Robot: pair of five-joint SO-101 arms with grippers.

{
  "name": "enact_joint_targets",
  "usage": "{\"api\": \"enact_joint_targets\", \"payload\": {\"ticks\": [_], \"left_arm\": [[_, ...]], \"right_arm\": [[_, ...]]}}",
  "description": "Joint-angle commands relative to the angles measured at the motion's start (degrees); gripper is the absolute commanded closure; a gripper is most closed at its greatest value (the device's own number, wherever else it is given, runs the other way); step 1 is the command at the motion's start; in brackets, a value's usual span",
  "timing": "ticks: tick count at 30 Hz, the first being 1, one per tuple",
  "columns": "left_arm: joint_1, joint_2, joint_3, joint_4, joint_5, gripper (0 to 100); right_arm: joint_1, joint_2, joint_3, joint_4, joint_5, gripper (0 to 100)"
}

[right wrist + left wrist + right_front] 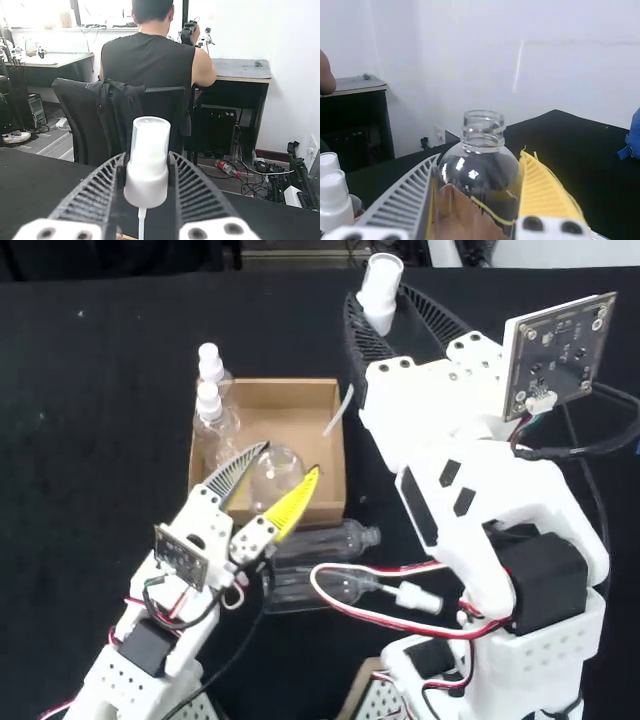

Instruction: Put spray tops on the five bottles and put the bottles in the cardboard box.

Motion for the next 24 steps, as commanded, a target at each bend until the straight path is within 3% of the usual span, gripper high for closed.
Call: {"api": "enact_joint_targets", "payload": {"ticks": [1,8,16,24], "left_arm": [[0.84,-0.7,1.19,-1.58,-0.35,97],[0.57,-0.7,1.19,-1.49,-0.62,97],[0.57,-0.7,1.19,-1.23,-0.62,97],[0.66,-0.7,1.19,-1.23,-0.35,97]], "right_arm": [[-1.23,-1.54,-0.57,-1.58,0.0,98.6],[-7.82,-1.89,0.84,-2.02,0.09,98.6],[-8.18,-2.15,10.51,-14.51,-0.26,98.6],[-8.09,-13.05,13.23,-13.63,0.18,98.6]]}}
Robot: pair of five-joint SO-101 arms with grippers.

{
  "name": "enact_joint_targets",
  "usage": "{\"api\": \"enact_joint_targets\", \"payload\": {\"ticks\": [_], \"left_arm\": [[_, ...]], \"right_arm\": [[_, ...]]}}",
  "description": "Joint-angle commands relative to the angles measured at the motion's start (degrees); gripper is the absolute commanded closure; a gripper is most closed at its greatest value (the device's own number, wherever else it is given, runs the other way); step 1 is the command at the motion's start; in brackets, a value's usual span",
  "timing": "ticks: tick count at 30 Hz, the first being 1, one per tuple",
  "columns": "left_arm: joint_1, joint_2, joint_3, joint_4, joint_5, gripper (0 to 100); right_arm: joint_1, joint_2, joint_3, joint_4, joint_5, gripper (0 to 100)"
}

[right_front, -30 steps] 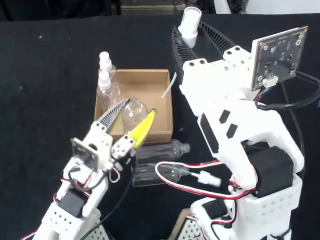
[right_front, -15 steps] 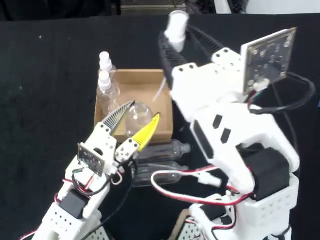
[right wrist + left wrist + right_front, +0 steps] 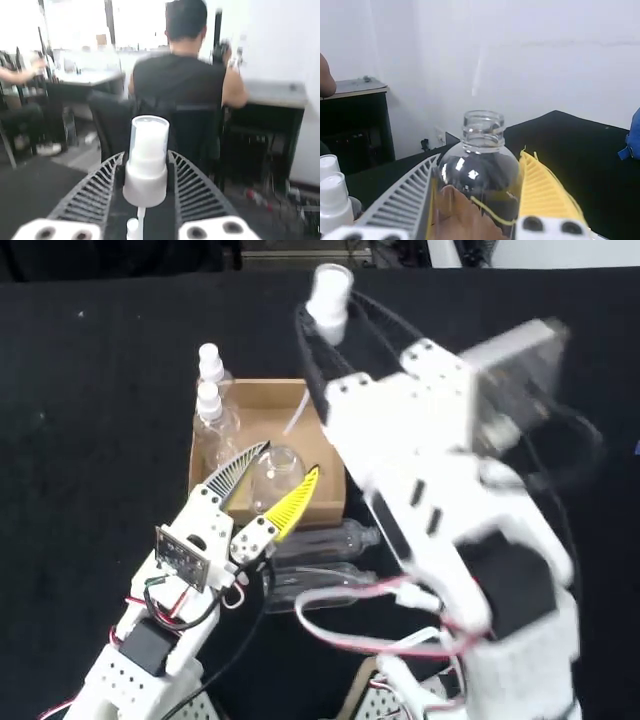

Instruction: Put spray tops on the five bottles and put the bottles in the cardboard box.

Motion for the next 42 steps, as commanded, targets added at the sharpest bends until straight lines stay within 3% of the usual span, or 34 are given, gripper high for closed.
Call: {"api": "enact_joint_targets", "payload": {"ticks": [1,13,21,42], "left_arm": [[0.48,-0.7,1.19,-0.97,0.0,97],[0.4,-0.7,1.19,-0.97,0.0,97],[0.4,-0.7,1.19,-0.97,-0.26,97],[0.4,-0.7,1.19,-0.97,-0.26,97]], "right_arm": [[-0.7,-4.97,0.66,-1.32,0.18,98.6],[-2.55,1.01,3.03,-3.43,0.35,98.6],[-9.14,2.86,3.03,0.0,9.49,98.7],[-8.0,-5.58,-0.31,3.25,9.49,98.7]]}}
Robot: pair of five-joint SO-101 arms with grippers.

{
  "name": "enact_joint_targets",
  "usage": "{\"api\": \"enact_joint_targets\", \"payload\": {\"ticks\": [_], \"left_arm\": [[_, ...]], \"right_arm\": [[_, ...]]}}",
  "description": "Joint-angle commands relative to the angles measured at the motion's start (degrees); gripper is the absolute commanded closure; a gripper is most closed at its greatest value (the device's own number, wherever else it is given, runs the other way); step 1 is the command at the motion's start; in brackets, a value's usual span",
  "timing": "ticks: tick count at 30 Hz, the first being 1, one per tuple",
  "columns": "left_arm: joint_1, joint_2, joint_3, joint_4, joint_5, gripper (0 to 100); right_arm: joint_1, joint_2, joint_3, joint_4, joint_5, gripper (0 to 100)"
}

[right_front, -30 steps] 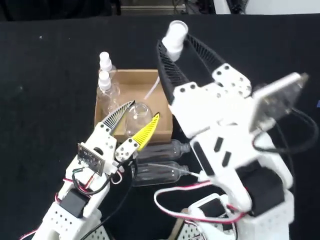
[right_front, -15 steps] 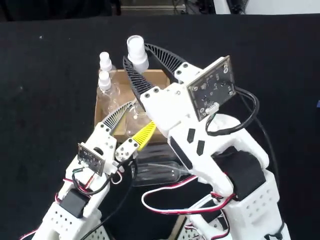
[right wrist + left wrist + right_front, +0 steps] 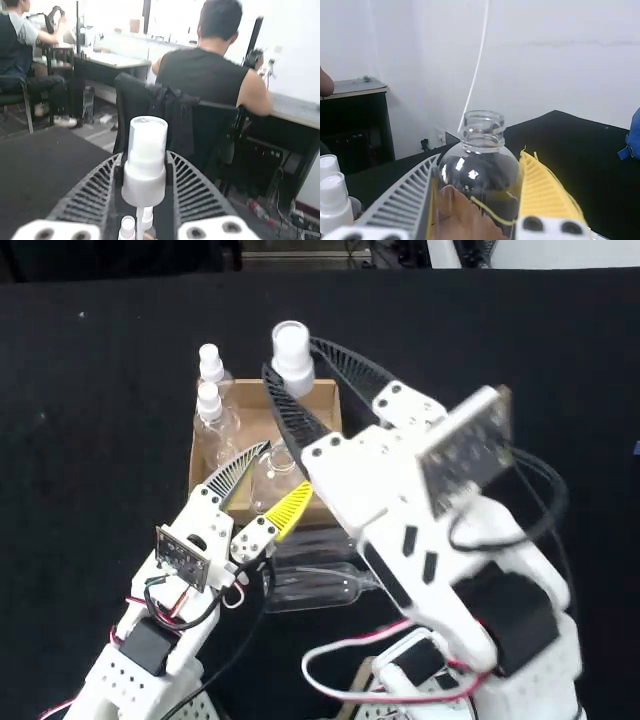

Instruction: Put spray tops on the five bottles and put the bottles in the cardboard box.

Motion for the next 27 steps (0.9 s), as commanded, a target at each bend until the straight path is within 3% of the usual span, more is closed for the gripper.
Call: {"api": "enact_joint_targets", "payload": {"ticks": [1,12,19,27], "left_arm": [[0.4,-0.7,1.19,-0.97,-0.26,97],[0.4,-0.7,1.19,-0.97,-0.26,97],[0.4,-0.7,1.19,-0.97,-0.26,97],[0.4,-0.7,1.19,-0.97,-0.26,97]], "right_arm": [[0.88,-2.42,-3.91,-0.09,0.18,98.7],[2.64,-2.95,-4.35,0.26,-0.26,98.8],[2.81,-6.02,-3.38,-1.93,-9.14,98.8],[2.9,-6.29,6.37,-11.16,-1.41,98.7]]}}
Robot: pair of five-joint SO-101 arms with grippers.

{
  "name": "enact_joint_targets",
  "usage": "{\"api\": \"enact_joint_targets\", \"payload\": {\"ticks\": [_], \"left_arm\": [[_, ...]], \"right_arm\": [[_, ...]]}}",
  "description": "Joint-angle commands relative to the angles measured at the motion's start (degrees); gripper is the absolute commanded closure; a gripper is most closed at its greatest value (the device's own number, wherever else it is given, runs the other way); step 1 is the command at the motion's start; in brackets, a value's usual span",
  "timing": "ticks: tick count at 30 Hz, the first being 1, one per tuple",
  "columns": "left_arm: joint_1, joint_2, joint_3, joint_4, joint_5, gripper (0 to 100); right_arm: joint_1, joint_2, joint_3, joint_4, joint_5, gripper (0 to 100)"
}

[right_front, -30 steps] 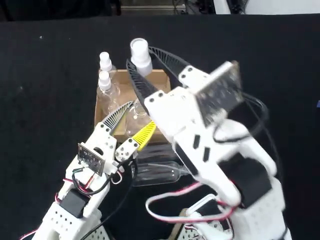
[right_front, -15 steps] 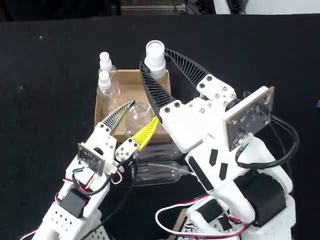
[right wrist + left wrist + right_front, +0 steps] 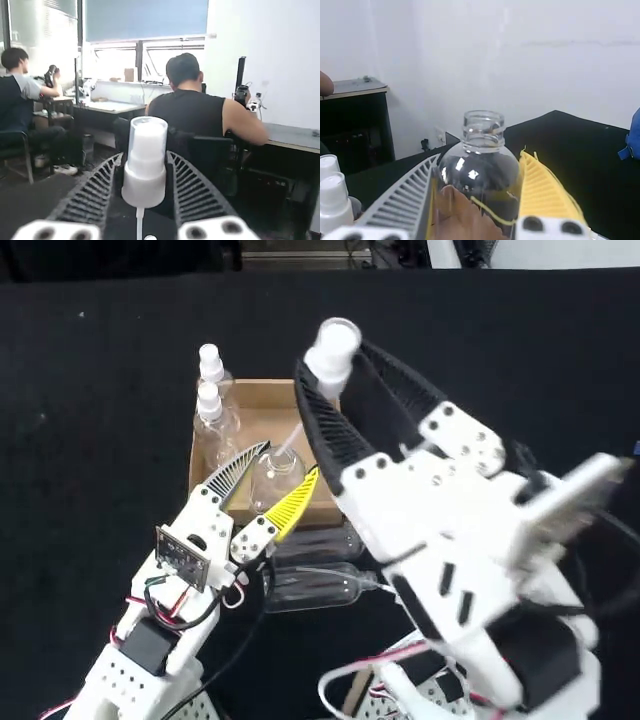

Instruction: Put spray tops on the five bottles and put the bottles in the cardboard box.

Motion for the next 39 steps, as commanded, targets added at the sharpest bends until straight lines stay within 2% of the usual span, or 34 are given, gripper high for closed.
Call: {"api": "enact_joint_targets", "payload": {"ticks": [1,18,26,28,31,33,39], "left_arm": [[0.4,-0.7,1.19,-0.97,-0.26,97],[0.4,-0.7,1.19,-0.97,-0.26,97],[0.4,-0.7,1.19,-0.97,-0.26,97],[0.4,-0.7,1.19,-1.05,-0.26,97],[0.4,-0.7,1.19,-1.14,-0.26,97],[0.4,-0.7,1.19,-1.05,-0.26,97],[0.4,-0.7,1.19,-1.05,-0.26,97]], "right_arm": [[1.32,0.04,3.3,-4.92,4.31,98.7],[0.97,0.13,4.09,0.88,5.27,98.8],[-3.6,2.07,6.73,6.68,5.54,98.4],[-3.69,4.09,7.16,8.7,5.54,94.1],[-3.69,6.73,5.58,11.25,5.36,80.5],[-3.69,7.6,3.3,13.63,5.27,75.7],[-7.65,7.69,-6.73,23.03,5.71,81.5]]}}
